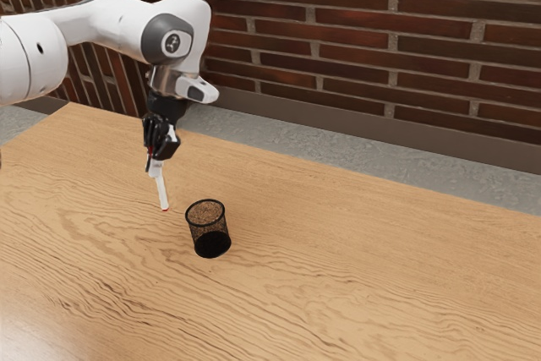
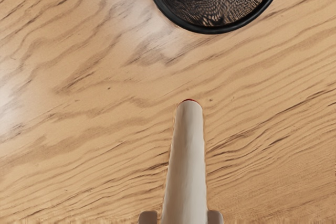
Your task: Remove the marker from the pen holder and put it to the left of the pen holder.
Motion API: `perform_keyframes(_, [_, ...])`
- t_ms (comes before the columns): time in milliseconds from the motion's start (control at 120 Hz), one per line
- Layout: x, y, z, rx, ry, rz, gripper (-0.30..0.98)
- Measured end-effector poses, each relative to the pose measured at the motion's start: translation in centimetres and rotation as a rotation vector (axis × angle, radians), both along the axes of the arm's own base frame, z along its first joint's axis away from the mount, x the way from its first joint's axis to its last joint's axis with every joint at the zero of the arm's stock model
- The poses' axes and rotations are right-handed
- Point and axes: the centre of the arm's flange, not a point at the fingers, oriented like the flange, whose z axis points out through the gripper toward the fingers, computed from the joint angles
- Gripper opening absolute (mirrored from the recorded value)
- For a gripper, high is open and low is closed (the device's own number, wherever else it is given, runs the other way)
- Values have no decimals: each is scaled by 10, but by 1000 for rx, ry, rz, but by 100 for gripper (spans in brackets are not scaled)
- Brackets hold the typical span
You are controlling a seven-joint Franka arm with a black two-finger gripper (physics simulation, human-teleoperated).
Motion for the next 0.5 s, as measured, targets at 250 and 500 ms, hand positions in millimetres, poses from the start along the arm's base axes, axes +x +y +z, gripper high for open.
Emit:
perform_keyframes(250, [-24, 64, -55, 15, 260, 157, -8])
perform_keyframes(500, [-52, 98, -84, 42, 489, 268, -8])
